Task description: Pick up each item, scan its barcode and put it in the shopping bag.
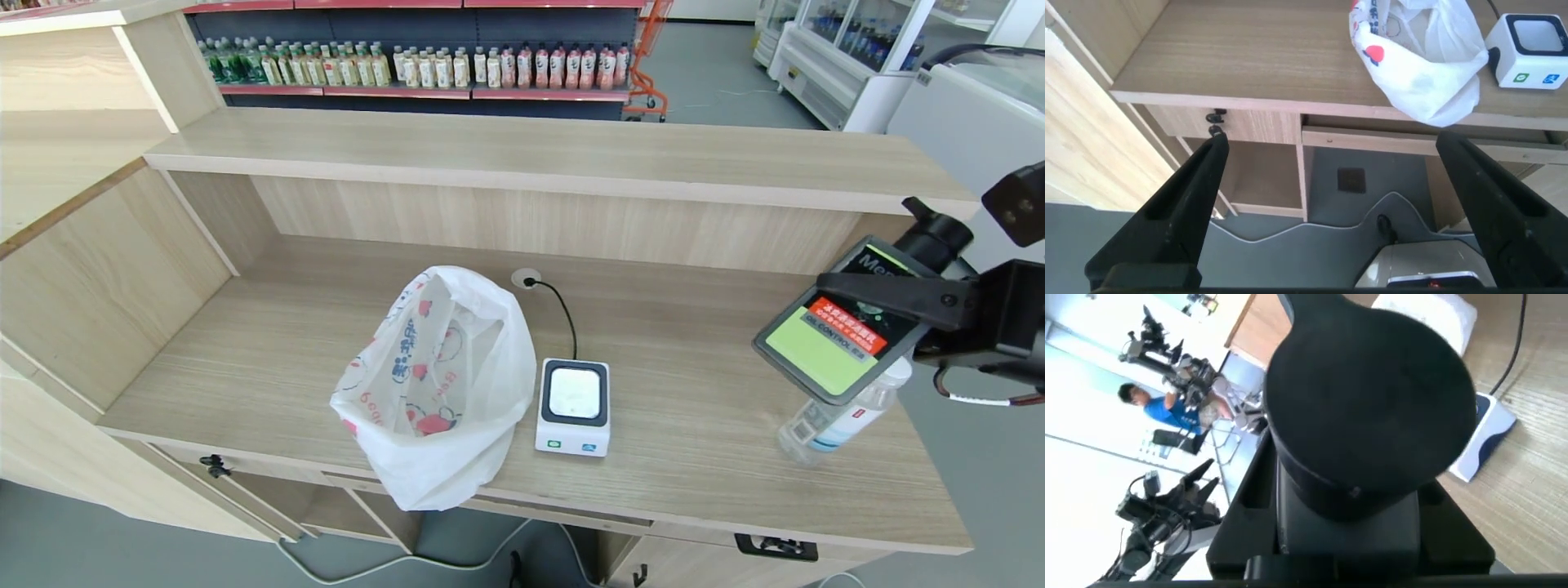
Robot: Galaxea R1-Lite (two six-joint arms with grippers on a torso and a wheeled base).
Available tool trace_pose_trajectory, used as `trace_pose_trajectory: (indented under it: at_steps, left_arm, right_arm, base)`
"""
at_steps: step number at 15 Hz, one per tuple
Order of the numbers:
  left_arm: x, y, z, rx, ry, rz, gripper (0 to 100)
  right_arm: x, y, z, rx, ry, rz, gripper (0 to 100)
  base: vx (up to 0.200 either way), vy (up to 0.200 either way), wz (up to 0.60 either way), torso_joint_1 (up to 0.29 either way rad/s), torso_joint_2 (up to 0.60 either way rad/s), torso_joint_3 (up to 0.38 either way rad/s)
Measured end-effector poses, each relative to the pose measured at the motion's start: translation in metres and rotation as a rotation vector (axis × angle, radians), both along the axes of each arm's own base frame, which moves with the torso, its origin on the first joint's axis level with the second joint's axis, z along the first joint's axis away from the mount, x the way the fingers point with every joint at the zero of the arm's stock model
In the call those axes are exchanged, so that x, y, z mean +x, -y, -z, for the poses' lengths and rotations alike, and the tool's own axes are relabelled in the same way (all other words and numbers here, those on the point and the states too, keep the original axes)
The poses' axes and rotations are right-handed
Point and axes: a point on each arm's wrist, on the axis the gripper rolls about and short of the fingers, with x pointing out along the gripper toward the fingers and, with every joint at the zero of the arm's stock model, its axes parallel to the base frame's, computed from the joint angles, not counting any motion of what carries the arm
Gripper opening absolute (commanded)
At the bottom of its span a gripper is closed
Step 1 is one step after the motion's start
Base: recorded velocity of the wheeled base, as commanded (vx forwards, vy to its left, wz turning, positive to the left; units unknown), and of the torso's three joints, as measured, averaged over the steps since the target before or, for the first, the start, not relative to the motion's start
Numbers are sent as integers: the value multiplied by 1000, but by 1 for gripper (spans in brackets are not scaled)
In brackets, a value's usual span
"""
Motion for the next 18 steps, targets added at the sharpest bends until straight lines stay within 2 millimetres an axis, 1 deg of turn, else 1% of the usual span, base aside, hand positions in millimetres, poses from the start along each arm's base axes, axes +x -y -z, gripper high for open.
trace_pose_trajectory:
  at_steps: [2, 4, 5, 6, 9, 12, 14, 16, 18]
  left_arm:
    - [0, 0, 0, 0, 0, 0, 100]
    - [0, 0, 0, 0, 0, -1, 100]
    - [0, 0, 0, 0, 0, 0, 100]
    - [0, 0, 0, 0, 0, 0, 100]
    - [0, 0, 0, 0, 0, 0, 100]
    - [0, 0, 0, 0, 0, -2, 100]
    - [0, 0, 0, -1, 0, 0, 100]
    - [0, 0, 0, -1, 0, -1, 100]
    - [0, 0, 0, -1, 0, 0, 100]
  right_arm:
    - [22, -2, 6, -32, 20, 163, 0]
    - [45, -5, 13, -63, 13, 245, 0]
    - [55, -8, 17, -75, -6, 265, 0]
    - [60, -13, 21, -83, -29, 282, 0]
    - [66, -25, 37, -95, -104, 278, 0]
    - [74, -26, 52, -132, -140, 329, 0]
    - [77, -28, 62, -156, -162, 329, 0]
    - [79, -29, 68, -166, -178, 329, 0]
    - [84, -33, 72, -168, -145, 317, 0]
  base:
    - [0, 200, 0, 2, 2, 2]
    - [0, 200, 0, 2, 0, 7]
    - [0, 200, 0, 7, 7, 7]
    - [0, 0, 0, 0, 0, 0]
    - [0, 0, 0, 0, 0, 0]
    - [0, 0, 0, 0, 0, 0]
    - [0, 0, 0, 0, 0, 0]
    - [0, 0, 0, 0, 0, 0]
    - [0, 0, 0, 0, 0, 0]
